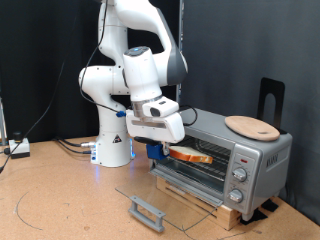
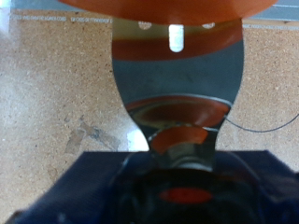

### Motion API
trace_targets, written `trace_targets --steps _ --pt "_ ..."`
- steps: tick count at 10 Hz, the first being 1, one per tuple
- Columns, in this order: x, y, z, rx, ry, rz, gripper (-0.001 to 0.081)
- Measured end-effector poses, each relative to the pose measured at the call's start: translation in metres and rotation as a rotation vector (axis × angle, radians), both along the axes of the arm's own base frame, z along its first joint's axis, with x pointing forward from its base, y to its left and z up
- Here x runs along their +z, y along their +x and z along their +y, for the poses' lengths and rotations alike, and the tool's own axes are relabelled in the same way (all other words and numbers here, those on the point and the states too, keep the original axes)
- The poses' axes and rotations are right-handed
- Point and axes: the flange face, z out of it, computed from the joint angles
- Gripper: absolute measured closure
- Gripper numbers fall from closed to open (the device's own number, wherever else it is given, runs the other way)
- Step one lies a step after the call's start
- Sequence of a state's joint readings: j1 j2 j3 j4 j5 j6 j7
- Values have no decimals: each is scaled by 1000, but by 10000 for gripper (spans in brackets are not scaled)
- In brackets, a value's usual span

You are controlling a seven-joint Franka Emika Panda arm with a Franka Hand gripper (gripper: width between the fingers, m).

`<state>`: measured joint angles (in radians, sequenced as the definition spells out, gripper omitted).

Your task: Make a piece of toast with the oven

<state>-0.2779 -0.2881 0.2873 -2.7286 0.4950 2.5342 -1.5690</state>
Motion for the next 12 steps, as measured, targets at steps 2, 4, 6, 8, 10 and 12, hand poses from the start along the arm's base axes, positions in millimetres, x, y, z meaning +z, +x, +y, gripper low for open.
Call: trace_targets --steps 2,4,6,8,10,12 --pt "0 0 -3 4 2 2 389" --pt "2 -1 1 0 30 19 389" --pt "6 -4 14 11 57 28 389" --pt "9 -9 28 33 63 32 389" --pt "10 -12 36 26 57 36 389" --pt "9 -11 37 1 39 44 389"
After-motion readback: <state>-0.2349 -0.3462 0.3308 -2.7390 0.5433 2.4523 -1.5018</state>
